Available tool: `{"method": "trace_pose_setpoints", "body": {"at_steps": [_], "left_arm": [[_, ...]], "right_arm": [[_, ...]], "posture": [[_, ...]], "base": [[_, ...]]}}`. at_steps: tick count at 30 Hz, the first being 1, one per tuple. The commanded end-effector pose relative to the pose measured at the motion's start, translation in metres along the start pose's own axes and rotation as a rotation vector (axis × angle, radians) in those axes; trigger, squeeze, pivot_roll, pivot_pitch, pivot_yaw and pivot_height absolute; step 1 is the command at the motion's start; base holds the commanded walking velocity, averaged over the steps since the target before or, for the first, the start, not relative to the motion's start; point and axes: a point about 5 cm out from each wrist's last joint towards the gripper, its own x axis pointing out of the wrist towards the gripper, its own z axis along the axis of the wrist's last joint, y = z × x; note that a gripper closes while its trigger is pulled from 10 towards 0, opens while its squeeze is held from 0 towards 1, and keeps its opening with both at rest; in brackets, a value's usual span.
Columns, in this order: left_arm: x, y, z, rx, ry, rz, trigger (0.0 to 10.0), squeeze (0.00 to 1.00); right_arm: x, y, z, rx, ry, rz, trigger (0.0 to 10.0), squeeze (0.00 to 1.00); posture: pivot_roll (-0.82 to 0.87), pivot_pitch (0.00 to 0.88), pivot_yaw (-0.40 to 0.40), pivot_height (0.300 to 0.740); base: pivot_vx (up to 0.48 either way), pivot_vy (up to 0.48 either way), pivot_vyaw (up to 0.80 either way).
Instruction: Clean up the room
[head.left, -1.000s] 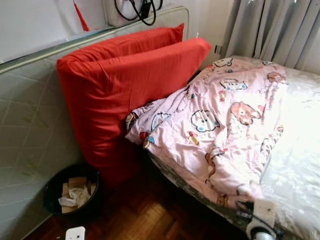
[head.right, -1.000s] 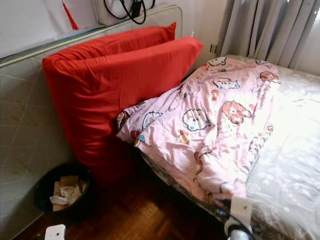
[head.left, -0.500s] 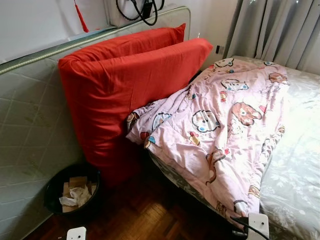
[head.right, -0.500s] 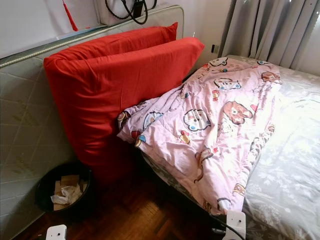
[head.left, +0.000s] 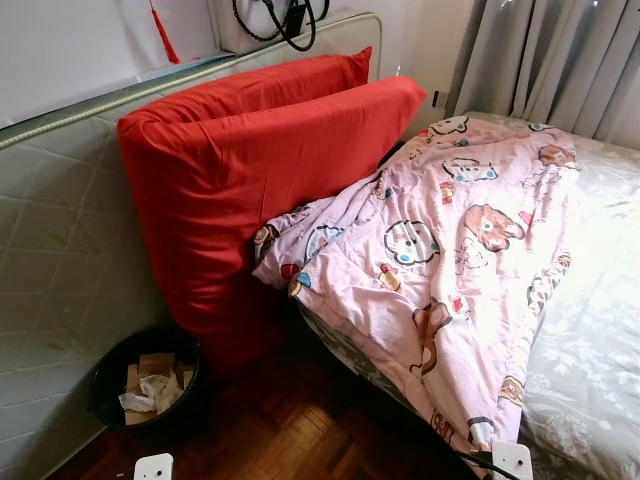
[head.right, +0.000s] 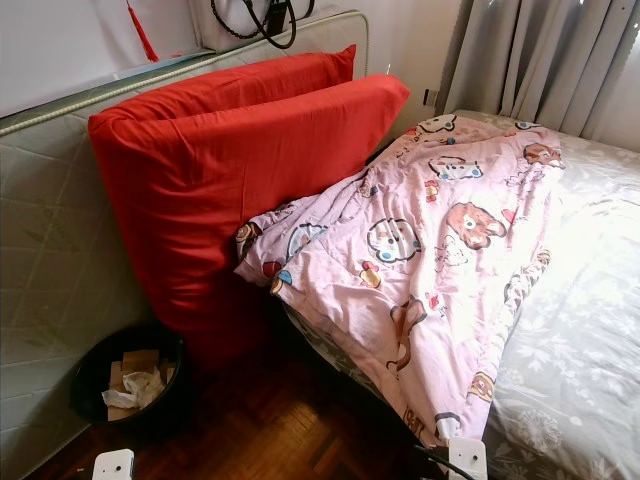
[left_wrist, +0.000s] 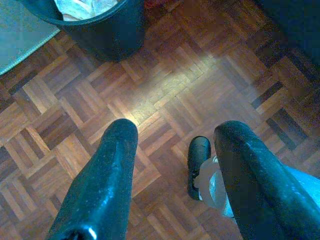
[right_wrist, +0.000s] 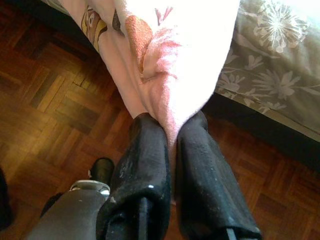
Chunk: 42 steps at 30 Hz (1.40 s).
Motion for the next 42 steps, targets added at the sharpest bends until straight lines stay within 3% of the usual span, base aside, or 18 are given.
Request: {"method": "trace_pose_setpoints", "body": {"at_steps": [1,4,6,7,8,22,23,24,25,26,29,35,42], "left_arm": [[-0.001,0.000,-0.003,0.022,0.019,-0.011,10.0,0.00],[-0.001,0.000,-0.004,0.022,0.023,-0.012,10.0,0.00],[-0.001,0.000,-0.005,0.021,0.026,-0.012,10.0,0.00],[-0.001,0.000,-0.005,0.021,0.027,-0.012,10.0,0.00],[-0.001,0.000,-0.006,0.020,0.029,-0.012,10.0,0.00],[-0.001,0.000,-0.006,0.016,0.039,-0.010,10.0,0.00],[-0.001,0.000,-0.006,0.016,0.039,-0.010,10.0,0.00],[-0.001,0.000,-0.006,0.016,0.039,-0.010,10.0,0.00],[-0.001,0.001,-0.006,0.016,0.040,-0.010,10.0,0.00],[-0.001,0.001,-0.006,0.016,0.040,-0.010,10.0,0.00],[-0.001,0.002,-0.005,0.016,0.040,-0.009,10.0,0.00],[-0.001,0.005,-0.004,0.015,0.038,-0.007,10.0,0.00],[-0.002,0.008,-0.005,0.013,0.045,-0.006,10.0,0.00]], "right_arm": [[-0.001,0.002,-0.007,-0.004,0.030,0.007,10.0,0.49],[-0.001,0.001,-0.007,-0.010,0.037,0.002,10.0,0.44],[-0.001,0.002,-0.007,-0.014,0.044,0.005,10.0,0.45],[-0.001,0.002,-0.007,-0.015,0.047,0.008,10.0,0.59],[-0.001,0.002,-0.007,-0.016,0.050,0.012,10.0,0.95],[-0.001,0.002,-0.011,-0.054,0.097,0.018,10.0,0.99],[-0.001,0.002,-0.012,-0.055,0.100,0.019,10.0,0.81],[-0.001,0.002,-0.012,-0.055,0.100,0.019,10.0,0.81],[-0.001,0.003,-0.012,-0.055,0.103,0.022,10.0,0.23],[-0.001,0.003,-0.013,-0.058,0.110,0.028,10.0,0.05],[-0.002,0.004,-0.014,-0.060,0.117,0.035,10.0,0.00],[-0.003,0.005,-0.020,-0.056,0.141,0.068,10.0,0.00],[-0.001,0.017,-0.010,-0.031,0.123,0.158,10.0,0.00]], "posture": [[0.09,0.000,0.011,0.740],[0.09,0.000,0.010,0.740],[0.09,0.000,0.010,0.740],[0.09,0.000,0.010,0.740],[0.09,0.000,0.009,0.740],[0.09,0.000,0.007,0.740],[0.09,0.000,0.007,0.740],[0.09,0.000,0.007,0.740],[0.09,0.000,0.007,0.740],[0.09,0.000,0.007,0.740],[0.09,0.000,0.007,0.740],[0.09,0.000,0.009,0.740],[0.09,0.000,0.017,0.740]], "base": [[0.000,0.000,0.00],[0.000,0.000,0.00],[0.000,0.000,0.00],[0.000,0.000,0.00],[0.000,0.000,0.00],[0.000,0.000,0.00],[0.000,0.000,0.00],[0.000,0.000,0.00],[0.000,0.000,0.00],[0.000,0.000,0.00],[0.000,0.000,0.00],[0.000,0.000,0.00],[0.000,0.000,0.00]]}}
